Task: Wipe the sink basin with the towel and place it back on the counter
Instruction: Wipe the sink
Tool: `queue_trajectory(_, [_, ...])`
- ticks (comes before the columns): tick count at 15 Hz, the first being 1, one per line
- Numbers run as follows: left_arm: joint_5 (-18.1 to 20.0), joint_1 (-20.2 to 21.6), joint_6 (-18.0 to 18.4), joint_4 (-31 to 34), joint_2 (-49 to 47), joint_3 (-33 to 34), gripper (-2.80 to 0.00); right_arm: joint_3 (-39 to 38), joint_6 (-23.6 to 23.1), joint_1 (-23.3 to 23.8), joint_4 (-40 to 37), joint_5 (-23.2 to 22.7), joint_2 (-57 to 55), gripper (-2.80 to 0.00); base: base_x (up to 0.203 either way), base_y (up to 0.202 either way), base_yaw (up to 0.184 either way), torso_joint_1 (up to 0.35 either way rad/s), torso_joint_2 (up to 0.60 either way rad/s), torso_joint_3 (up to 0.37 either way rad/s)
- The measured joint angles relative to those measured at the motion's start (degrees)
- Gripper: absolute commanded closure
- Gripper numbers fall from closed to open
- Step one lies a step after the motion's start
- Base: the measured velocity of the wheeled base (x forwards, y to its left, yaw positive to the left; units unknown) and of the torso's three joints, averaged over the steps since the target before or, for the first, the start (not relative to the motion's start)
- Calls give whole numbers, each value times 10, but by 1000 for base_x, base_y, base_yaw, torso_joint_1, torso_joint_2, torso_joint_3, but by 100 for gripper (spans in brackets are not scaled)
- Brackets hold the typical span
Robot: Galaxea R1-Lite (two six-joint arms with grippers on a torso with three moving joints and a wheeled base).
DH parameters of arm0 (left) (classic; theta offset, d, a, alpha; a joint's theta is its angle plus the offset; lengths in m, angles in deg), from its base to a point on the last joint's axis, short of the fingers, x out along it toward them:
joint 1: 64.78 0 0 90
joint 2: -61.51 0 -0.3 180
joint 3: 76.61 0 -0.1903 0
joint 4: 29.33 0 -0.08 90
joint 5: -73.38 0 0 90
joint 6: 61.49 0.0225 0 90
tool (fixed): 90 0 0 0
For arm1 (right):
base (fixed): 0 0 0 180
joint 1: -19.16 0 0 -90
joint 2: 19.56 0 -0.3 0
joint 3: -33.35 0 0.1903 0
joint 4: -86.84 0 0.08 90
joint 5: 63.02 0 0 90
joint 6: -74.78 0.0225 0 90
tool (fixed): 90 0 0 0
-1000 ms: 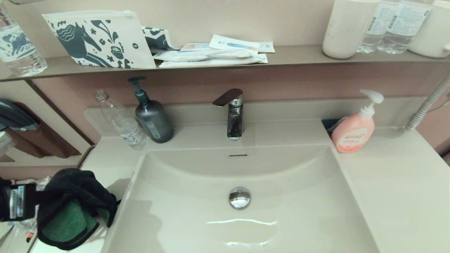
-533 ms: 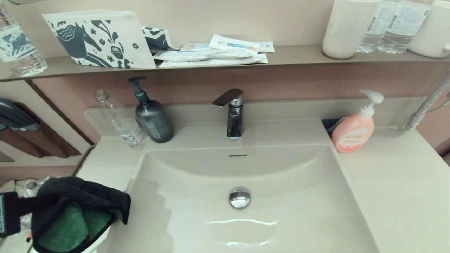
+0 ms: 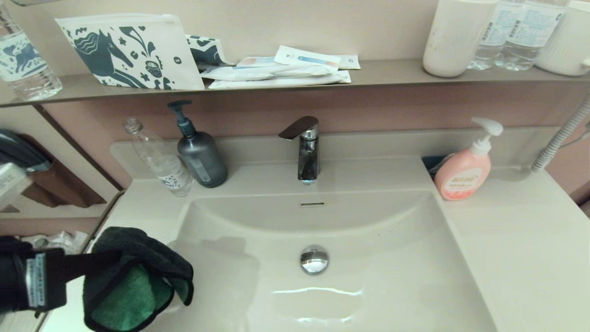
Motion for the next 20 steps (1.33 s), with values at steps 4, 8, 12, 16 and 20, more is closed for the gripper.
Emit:
queue_trajectory(4, [-177, -197, -173, -21, -90, -27, 0, 0, 0, 0, 0, 0, 0, 0, 0, 0, 0, 0, 0, 0])
queue_trajectory(8, [-291, -310, -270, 7, -180, -86, 0, 0, 0, 0, 0, 0, 0, 0, 0, 0, 0, 0, 0, 0])
queue_trajectory(12, [-302, -357, -279, 5, -228, -105, 0, 0, 0, 0, 0, 0, 0, 0, 0, 0, 0, 0, 0, 0])
queue_trajectory(16, [-303, -371, -320, 5, -291, -143, 0, 0, 0, 0, 0, 0, 0, 0, 0, 0, 0, 0, 0, 0])
queue_trajectory(20, [-306, -399, -372, 7, -356, -189, 0, 0, 0, 0, 0, 0, 0, 0, 0, 0, 0, 0, 0, 0])
